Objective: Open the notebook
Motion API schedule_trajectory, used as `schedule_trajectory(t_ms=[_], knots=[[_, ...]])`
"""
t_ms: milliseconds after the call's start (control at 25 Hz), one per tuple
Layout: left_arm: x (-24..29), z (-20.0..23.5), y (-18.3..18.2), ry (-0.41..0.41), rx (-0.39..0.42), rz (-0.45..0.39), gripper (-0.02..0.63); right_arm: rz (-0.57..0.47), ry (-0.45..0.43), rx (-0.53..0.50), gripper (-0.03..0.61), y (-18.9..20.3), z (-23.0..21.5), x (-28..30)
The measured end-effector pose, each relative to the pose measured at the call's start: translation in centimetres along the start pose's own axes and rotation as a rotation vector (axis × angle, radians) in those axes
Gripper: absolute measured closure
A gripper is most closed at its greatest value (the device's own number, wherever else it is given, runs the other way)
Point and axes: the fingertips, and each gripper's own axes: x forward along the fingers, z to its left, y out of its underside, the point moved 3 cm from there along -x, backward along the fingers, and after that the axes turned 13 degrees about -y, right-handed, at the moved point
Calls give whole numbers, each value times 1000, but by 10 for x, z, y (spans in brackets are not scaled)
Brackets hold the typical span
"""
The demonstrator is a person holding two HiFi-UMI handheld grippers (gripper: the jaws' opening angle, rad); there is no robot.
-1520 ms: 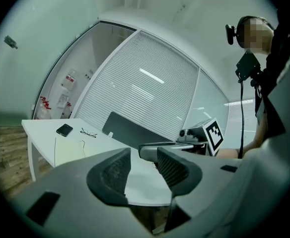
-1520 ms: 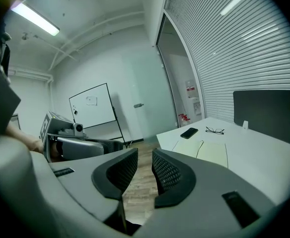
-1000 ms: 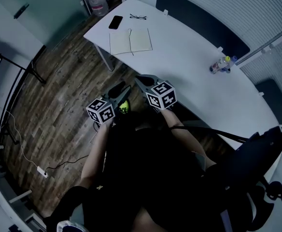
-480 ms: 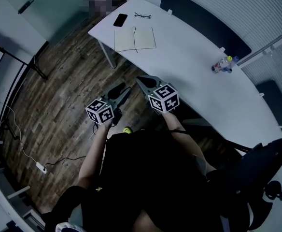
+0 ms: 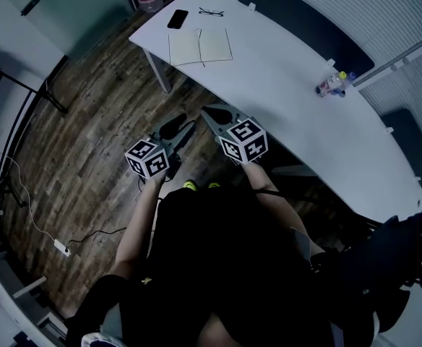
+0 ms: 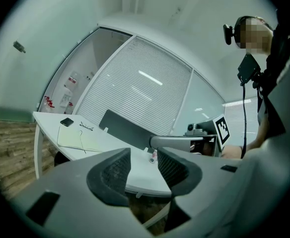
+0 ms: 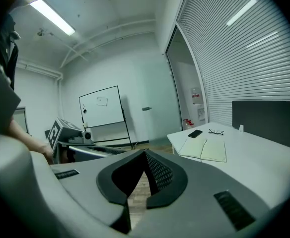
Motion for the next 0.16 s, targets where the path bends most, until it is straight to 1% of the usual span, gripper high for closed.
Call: schedule_trajectory(t_ms=[160], knots=[[-4, -6, 2, 9, -1, 1, 439, -3, 7, -3, 566, 0, 7, -4]])
